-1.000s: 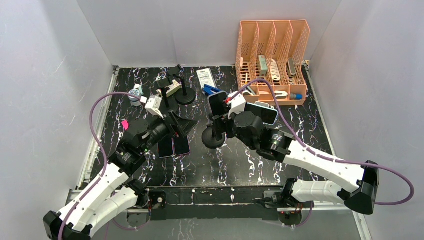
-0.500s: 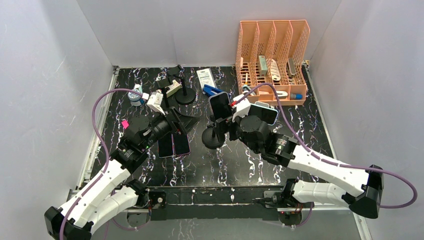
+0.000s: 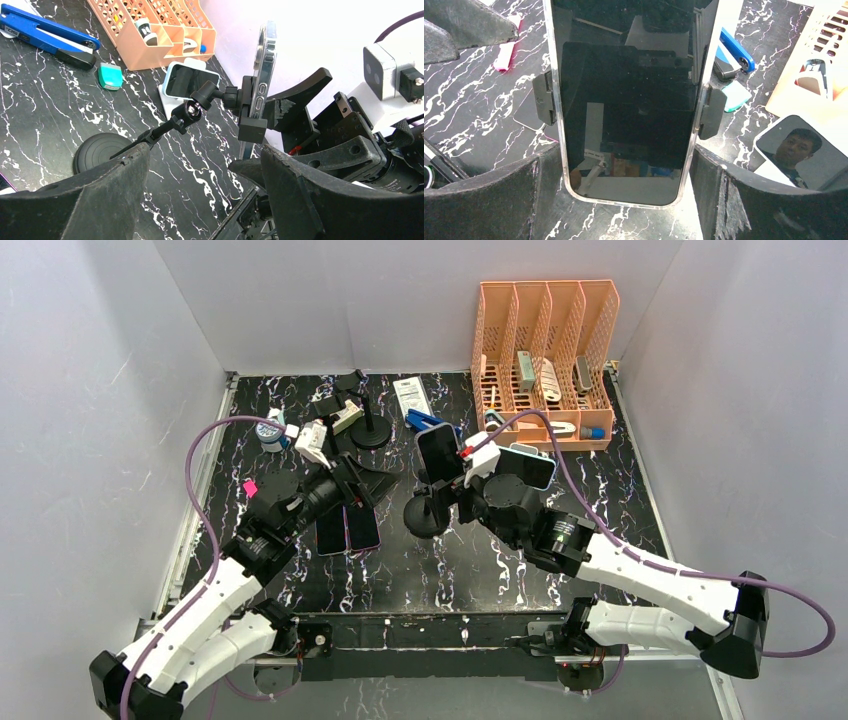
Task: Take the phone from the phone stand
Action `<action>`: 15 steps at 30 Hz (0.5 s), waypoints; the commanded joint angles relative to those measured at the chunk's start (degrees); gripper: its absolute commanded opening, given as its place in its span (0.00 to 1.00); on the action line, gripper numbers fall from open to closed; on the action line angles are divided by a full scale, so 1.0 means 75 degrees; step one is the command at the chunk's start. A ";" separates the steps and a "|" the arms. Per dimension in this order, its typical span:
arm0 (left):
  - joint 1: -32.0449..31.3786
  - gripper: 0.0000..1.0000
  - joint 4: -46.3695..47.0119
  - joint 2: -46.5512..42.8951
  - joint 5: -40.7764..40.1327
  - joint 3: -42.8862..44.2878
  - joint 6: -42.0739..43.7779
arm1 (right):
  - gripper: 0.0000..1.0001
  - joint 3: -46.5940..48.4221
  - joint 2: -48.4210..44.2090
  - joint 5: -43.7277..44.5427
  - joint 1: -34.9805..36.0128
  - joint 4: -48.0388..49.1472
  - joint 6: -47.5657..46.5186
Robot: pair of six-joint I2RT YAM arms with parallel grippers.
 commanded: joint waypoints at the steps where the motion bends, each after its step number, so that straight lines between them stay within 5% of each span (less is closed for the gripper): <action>1: 0.0036 0.77 0.0255 0.0101 0.0159 0.0299 -0.0062 | 0.99 0.0053 0.0040 0.0140 0.0063 0.0471 -0.0214; 15: 0.0036 0.78 0.1099 0.0652 0.0913 0.0327 -0.0469 | 0.94 0.0075 0.0318 0.0604 0.0063 0.0696 -0.0227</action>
